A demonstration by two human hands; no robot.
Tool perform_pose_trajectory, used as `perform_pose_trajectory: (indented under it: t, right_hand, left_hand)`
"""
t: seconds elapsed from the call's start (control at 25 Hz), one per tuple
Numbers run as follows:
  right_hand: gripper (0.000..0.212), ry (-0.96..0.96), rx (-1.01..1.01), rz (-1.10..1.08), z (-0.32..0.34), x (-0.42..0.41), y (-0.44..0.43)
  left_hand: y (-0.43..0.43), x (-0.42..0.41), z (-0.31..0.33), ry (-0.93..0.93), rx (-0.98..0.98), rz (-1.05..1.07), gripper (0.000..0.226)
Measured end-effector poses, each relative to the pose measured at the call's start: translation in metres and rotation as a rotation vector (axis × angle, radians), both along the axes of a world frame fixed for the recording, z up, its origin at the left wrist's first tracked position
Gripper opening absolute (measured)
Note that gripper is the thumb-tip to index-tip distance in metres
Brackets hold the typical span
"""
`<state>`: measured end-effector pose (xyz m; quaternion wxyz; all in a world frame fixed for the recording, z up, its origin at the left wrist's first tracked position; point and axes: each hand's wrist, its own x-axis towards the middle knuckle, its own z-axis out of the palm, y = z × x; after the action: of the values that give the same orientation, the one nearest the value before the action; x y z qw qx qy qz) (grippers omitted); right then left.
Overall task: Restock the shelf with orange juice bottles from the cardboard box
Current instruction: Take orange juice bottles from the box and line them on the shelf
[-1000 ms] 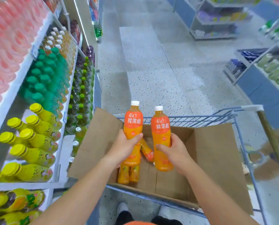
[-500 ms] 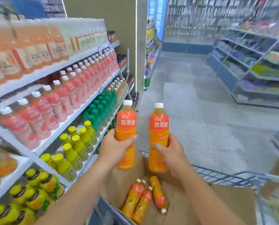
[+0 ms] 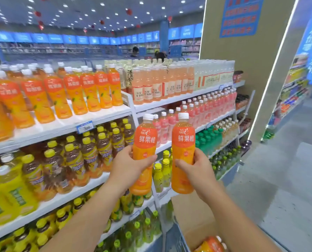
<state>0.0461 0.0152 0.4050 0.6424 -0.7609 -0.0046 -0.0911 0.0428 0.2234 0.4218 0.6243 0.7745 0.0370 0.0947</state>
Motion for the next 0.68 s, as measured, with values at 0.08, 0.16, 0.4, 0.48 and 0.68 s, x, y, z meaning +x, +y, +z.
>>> perform_pose_trajectory:
  t: [0.08,0.16,0.4,0.48,0.68]
  right_hand:
    - [0.03,-0.026,0.005,0.097,0.012,0.006,0.039]
    - [0.031,-0.062,0.02,0.18,0.026,0.01,0.083]
    - [0.032,-0.121,0.011,0.332,0.05,0.034,0.212]
    - [0.033,-0.131,0.014,0.354,0.055,0.045,0.251]
    - [0.028,-0.154,0.025,0.424,0.057,0.078,0.331]
  left_hand:
    - [0.043,-0.012,0.011,-0.013,0.003,0.084,0.043]
    - [0.088,-0.021,0.02,-0.027,0.003,0.15,0.046]
    - [0.207,-0.026,0.047,-0.097,0.005,0.336,0.05]
    - [0.243,-0.02,0.054,-0.126,0.009,0.38,0.048]
    - [0.321,0.005,0.06,-0.206,0.004,0.397,0.038]
